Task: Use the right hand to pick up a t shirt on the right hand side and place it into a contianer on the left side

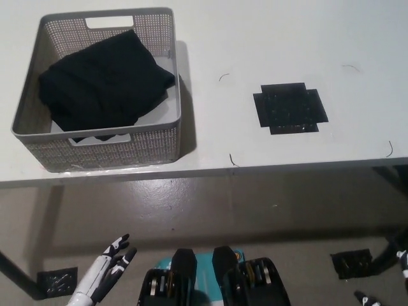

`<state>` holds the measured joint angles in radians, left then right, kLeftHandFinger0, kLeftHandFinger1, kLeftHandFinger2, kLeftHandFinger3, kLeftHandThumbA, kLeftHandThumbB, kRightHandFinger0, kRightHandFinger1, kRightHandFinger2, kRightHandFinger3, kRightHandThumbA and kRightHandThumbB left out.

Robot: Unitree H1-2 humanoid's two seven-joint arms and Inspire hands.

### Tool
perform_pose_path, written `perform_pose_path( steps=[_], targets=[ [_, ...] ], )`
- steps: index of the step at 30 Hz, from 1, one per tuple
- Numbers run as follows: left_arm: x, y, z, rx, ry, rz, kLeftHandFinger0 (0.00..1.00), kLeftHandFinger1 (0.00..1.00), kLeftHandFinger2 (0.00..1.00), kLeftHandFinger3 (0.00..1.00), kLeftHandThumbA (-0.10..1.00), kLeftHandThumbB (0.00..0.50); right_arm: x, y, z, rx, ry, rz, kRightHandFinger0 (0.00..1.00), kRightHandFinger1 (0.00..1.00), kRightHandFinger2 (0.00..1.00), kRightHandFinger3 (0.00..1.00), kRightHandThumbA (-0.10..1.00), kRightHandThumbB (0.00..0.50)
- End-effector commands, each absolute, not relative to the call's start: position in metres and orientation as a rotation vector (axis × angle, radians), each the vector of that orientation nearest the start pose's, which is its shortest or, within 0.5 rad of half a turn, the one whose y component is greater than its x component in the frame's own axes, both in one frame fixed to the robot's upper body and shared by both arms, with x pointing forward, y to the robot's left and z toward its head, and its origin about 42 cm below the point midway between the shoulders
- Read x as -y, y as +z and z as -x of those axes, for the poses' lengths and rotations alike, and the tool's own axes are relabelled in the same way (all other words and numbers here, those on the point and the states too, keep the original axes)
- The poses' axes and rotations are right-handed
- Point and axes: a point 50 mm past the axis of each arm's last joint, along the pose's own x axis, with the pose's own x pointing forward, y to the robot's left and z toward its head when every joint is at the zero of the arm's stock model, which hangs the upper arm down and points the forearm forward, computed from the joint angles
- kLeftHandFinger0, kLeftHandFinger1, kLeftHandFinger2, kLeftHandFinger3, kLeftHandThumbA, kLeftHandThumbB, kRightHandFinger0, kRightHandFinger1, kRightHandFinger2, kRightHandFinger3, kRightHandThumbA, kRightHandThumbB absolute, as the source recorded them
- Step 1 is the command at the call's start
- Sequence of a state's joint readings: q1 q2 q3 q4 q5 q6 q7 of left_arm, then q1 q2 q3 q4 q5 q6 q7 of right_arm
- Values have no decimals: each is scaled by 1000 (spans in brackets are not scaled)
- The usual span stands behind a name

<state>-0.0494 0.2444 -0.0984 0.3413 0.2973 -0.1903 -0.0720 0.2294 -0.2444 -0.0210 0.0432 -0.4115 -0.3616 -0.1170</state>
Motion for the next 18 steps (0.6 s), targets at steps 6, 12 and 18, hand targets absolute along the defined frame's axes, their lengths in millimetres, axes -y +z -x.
perform_pose_path(
  steps=[6, 12, 18],
  targets=[
    [-285, 43, -291, -48, -190, -530, 893, 868, 1000, 1000, 1000, 411, 289, 38, -209, 132, 37, 657, 1000, 1000, 1000, 1000, 733, 190],
    [-281, 41, -291, -47, -186, -535, 897, 865, 995, 1000, 1000, 411, 274, 35, -229, 119, 54, 619, 1000, 1000, 1000, 1000, 715, 218],
    [-281, 40, -290, -51, -189, -524, 905, 865, 996, 1000, 1000, 405, 262, 29, -236, 114, 82, 654, 1000, 1000, 1000, 1000, 695, 214]
  ],
)
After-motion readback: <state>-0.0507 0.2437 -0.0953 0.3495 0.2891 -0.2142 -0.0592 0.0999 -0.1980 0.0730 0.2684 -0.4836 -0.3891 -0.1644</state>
